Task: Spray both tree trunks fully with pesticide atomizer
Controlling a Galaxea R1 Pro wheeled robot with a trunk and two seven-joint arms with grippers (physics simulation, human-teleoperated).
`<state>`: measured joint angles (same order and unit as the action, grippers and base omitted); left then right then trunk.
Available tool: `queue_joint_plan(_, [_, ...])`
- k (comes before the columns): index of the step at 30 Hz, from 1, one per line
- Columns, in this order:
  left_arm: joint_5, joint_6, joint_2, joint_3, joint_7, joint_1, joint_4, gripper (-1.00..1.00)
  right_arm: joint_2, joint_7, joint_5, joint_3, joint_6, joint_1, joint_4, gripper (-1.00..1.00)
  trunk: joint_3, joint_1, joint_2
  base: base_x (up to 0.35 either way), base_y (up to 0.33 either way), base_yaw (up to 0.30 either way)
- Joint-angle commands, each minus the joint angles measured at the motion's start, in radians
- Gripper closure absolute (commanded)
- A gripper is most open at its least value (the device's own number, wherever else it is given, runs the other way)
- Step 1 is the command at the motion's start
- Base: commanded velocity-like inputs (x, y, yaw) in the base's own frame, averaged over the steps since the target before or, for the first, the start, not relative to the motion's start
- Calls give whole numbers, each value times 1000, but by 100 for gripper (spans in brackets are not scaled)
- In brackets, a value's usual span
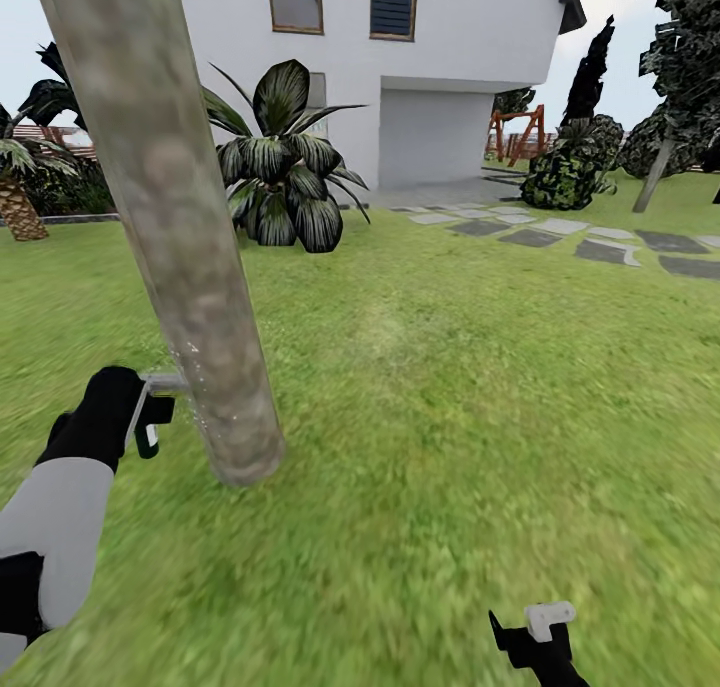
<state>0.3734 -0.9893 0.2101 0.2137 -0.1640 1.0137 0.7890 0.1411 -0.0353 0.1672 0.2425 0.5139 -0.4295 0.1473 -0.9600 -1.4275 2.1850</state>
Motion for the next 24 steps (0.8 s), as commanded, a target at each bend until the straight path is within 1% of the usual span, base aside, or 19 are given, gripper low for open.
queue_joint_plan(1, [2, 0, -2, 1, -1, -1, 1, 100, 0, 0, 0, 1, 0, 0, 0, -100, 0, 0, 0, 0, 0, 173])
queue_joint_plan(3, [0, -2, -7, 5, 0, 1, 10, 100, 0, 0, 0, 1, 0, 0, 0, -100, 0, 0, 0, 0, 0, 257])
queue_joint_plan(7, [-1, -3, -7, 6, 0, 4, 12, 100, 0, 0, 0, 1, 0, 0, 0, -100, 0, 0, 0, 10, -50, 242])
queue_joint_plan(18, [-1, -2, -7, 6, 0, 2, 12, 100, 0, 0, 0, 0, 0, 0, -1, -100, 0, 0, 0, 38, -262, 10])
queue_joint_plan(24, [-1, -2, -8, 5, 0, 2, 12, 100, 0, 0, 0, 0, 0, 0, -1, -100, 0, 0, 0, 174, -239, 0])
